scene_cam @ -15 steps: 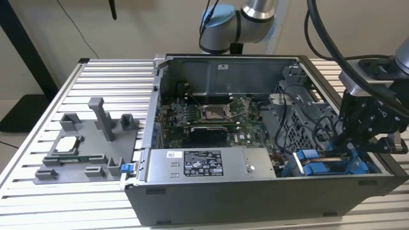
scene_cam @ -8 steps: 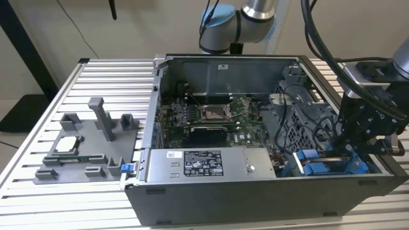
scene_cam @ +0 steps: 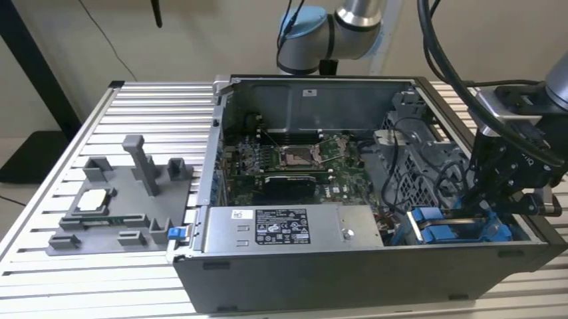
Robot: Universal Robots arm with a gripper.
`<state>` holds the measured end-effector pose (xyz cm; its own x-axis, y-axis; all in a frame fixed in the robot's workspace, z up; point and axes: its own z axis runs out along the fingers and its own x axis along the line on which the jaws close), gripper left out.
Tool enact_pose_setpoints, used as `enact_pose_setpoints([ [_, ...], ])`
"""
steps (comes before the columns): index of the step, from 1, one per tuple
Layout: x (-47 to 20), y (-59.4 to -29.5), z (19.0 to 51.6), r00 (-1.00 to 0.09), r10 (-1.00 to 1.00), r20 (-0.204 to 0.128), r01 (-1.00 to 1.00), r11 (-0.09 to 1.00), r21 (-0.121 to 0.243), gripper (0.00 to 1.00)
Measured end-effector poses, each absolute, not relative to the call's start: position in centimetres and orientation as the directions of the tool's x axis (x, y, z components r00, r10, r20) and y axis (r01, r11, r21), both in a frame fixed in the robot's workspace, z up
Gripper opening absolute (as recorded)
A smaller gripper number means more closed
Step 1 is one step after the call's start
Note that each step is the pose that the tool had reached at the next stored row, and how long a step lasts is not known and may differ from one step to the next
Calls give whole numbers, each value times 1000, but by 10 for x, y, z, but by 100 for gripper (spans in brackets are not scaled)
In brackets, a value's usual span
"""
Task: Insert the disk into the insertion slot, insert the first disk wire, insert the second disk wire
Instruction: 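Insert the first disk wire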
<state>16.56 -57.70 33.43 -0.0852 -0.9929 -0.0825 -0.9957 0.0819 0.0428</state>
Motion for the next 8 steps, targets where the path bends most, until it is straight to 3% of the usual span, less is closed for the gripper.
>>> enact_pose_setpoints([
  [8, 166, -577, 333, -85, -993, -83, -996, 82, 43, 0],
])
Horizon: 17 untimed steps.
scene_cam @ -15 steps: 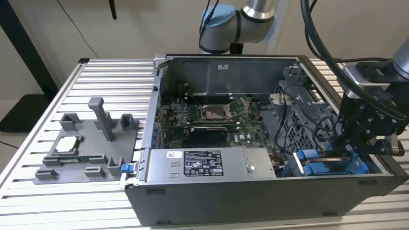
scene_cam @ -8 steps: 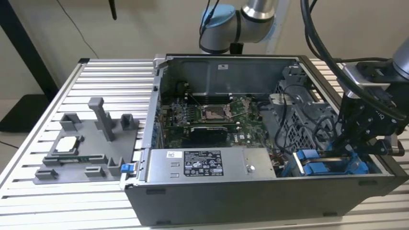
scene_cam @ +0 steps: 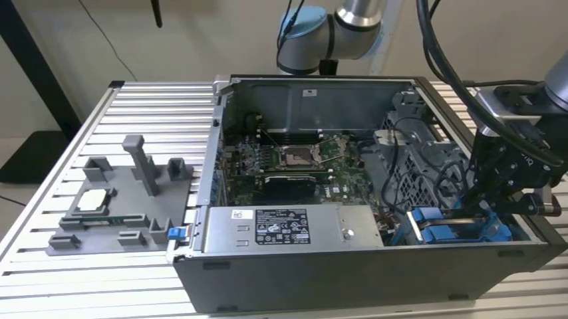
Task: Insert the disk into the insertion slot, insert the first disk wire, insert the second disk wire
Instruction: 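Insert the first disk wire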
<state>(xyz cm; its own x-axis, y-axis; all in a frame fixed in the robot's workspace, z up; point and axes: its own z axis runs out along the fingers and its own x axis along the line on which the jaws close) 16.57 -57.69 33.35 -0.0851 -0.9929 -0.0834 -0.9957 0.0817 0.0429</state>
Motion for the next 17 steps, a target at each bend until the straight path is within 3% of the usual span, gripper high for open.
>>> enact_pose_setpoints([
  [1, 166, -577, 333, -85, -993, -84, -996, 82, 43, 0],
  [2, 166, -577, 333, -85, -993, -85, -996, 82, 43, 100],
  [17, 166, -577, 341, -85, -993, -84, -996, 82, 43, 100],
])
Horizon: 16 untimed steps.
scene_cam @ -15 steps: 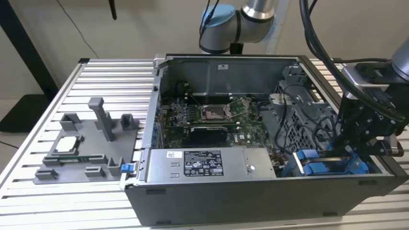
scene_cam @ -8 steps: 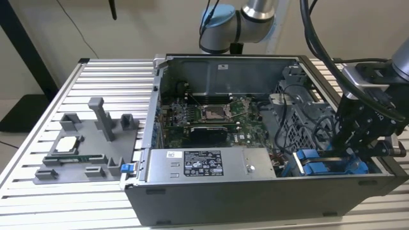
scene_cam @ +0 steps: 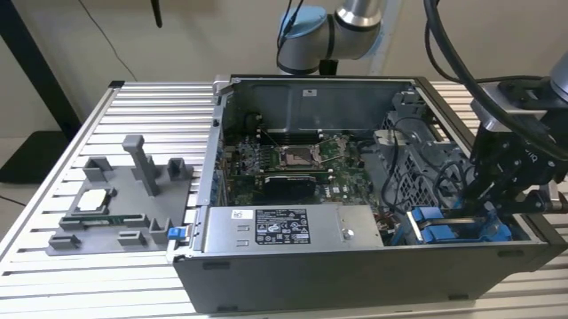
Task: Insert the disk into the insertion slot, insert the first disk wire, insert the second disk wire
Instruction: 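Insert the first disk wire, then insert the second disk wire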
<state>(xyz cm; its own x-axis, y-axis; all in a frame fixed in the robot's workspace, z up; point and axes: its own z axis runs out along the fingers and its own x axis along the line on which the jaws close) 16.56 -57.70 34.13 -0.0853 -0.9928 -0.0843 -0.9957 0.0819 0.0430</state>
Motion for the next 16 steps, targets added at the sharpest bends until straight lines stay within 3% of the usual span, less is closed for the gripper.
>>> enact_pose_setpoints([
  [16, 166, -577, 352, -85, -993, -84, -996, 82, 43, 100],
])
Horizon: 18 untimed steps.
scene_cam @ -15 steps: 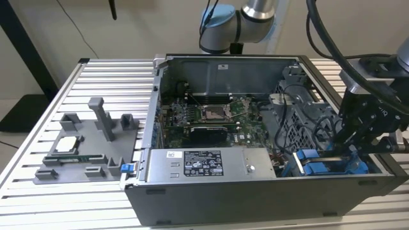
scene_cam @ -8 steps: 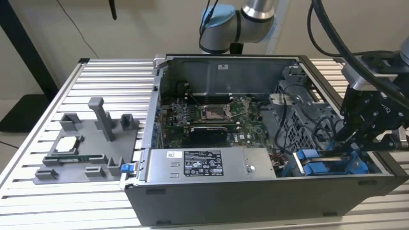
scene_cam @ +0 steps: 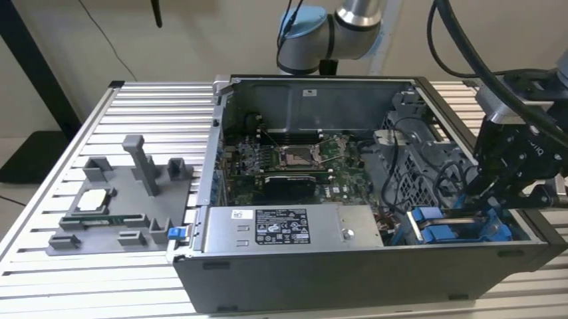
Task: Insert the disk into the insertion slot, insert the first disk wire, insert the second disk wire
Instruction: 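Insert the second disk wire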
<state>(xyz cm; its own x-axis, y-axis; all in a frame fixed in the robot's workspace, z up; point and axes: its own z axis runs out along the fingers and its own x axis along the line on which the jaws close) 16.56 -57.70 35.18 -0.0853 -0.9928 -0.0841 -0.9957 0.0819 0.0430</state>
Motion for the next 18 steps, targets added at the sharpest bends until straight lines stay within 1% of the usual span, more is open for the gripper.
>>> enact_pose_setpoints([
  [8, 166, -577, 363, -85, -993, -84, -996, 82, 43, 100],
  [13, 166, -568, 364, -85, -993, -84, -996, 82, 43, 100],
  [18, 166, -566, 374, -85, -993, -83, -996, 82, 43, 100],
])
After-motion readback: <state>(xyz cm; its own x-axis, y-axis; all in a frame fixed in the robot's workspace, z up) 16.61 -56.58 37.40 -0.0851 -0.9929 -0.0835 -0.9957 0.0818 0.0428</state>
